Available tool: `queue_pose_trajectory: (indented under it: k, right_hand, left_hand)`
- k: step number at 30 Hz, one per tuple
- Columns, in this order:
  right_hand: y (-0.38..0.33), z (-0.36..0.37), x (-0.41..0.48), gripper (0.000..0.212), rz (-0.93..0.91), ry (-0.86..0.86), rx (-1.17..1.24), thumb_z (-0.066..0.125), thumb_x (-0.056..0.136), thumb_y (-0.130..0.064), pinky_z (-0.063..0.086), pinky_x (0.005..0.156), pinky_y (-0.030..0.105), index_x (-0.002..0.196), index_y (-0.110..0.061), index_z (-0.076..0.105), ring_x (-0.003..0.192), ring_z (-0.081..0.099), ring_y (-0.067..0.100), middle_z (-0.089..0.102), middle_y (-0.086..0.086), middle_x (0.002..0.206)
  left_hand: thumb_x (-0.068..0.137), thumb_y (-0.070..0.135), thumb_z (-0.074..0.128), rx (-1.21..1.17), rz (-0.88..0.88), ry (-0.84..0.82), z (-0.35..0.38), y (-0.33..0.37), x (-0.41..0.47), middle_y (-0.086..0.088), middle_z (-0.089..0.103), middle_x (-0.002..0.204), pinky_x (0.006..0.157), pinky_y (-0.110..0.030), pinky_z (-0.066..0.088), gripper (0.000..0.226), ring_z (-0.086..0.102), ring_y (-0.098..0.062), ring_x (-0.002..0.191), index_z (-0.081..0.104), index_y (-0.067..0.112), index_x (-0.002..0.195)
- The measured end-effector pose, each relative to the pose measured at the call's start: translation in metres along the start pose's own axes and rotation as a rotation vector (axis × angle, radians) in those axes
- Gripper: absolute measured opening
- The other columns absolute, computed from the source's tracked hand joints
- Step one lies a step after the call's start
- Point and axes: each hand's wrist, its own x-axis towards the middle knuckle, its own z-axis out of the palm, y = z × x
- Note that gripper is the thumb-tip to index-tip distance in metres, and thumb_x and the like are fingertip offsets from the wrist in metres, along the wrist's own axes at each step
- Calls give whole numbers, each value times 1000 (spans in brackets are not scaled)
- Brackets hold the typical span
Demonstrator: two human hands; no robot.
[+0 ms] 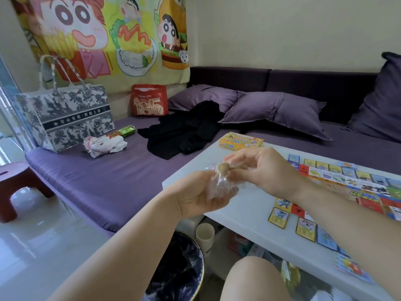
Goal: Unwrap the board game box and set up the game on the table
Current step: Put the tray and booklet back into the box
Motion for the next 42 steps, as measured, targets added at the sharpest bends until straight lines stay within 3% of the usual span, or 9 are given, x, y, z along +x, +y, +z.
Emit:
queue_pose_trajectory:
  k: [3, 6, 11, 16, 21, 25, 32, 35, 42]
  right_hand:
    - [16, 5, 3, 44, -26, 204, 3, 73, 57, -42, 51, 84, 24, 88, -11, 71, 85, 66, 6, 68, -4, 97]
    - [26, 14, 4, 37, 57, 266, -27, 77, 62, -39, 47, 75, 18, 85, -11, 70, 84, 63, 18, 62, 4, 95]
    - [29, 44, 2, 35, 33, 169, 72, 78, 64, -38, 36, 59, 16, 73, -10, 60, 61, 43, 7, 51, 2, 66]
    - [58, 91, -5, 18, 46, 28, -17, 74, 81, -22, 44, 69, 16, 81, -8, 62, 68, 54, 6, 61, -5, 74]
    - [113, 128, -16, 12, 209, -305, -292, 61, 88, -18, 43, 80, 18, 96, -21, 70, 89, 59, 6, 66, -10, 94]
    - [143, 143, -16, 12, 281, -354, -355, 59, 90, -23, 42, 71, 13, 96, -24, 68, 85, 57, 3, 63, -13, 90]
    - [173, 163, 5, 14, 244, -405, -346, 58, 90, -22, 37, 65, 9, 97, -25, 69, 75, 52, -6, 61, -16, 86]
    - [182, 167, 11, 14, 265, -419, -335, 58, 90, -22, 37, 65, 8, 97, -24, 69, 75, 51, -8, 59, -17, 86]
    - [185, 171, 14, 13, 288, -443, -315, 59, 90, -22, 41, 71, 14, 97, -24, 69, 78, 53, -4, 65, -11, 93]
  left_hand:
    - [85, 35, 56, 63, 114, 24, -9, -4, -5, -5, 66, 104, 90, -47, 51, 42, 63, -23, 99, 58, 16, 121]
    - [78, 46, 68, 397, 271, 162, -16, -10, -9, 4, 55, 130, 94, -44, 51, 59, 56, -15, 117, 51, 26, 131]
    - [74, 39, 76, 933, 509, 383, -34, -12, -22, 14, 55, 119, 73, -33, 58, 48, 65, -11, 82, 55, 34, 117]
    - [81, 23, 67, 1175, 551, 506, -71, -40, -29, 20, 58, 78, 54, -8, 35, 15, 49, 5, 55, 59, 28, 93]
    - [82, 22, 58, 1493, 281, 626, -150, -122, -7, 14, 48, 94, 71, -35, 46, 19, 57, -18, 82, 57, 29, 99]
    - [87, 21, 52, 1717, -42, 605, -203, -182, 10, 9, 43, 101, 60, -31, 37, 25, 55, -21, 92, 52, 27, 112]
    - [87, 25, 57, 2102, -285, 468, -248, -234, 49, 4, 57, 114, 86, -32, 40, 23, 45, -25, 112, 62, 25, 110]
    - [92, 7, 48, 2021, -569, 385, -258, -250, 58, -8, 38, 135, 87, -35, 44, 32, 40, -29, 120, 58, 10, 122]
    - [90, 13, 50, 1777, -582, 266, -259, -254, 72, -10, 32, 138, 85, -35, 49, 41, 55, -28, 108, 46, 18, 130]
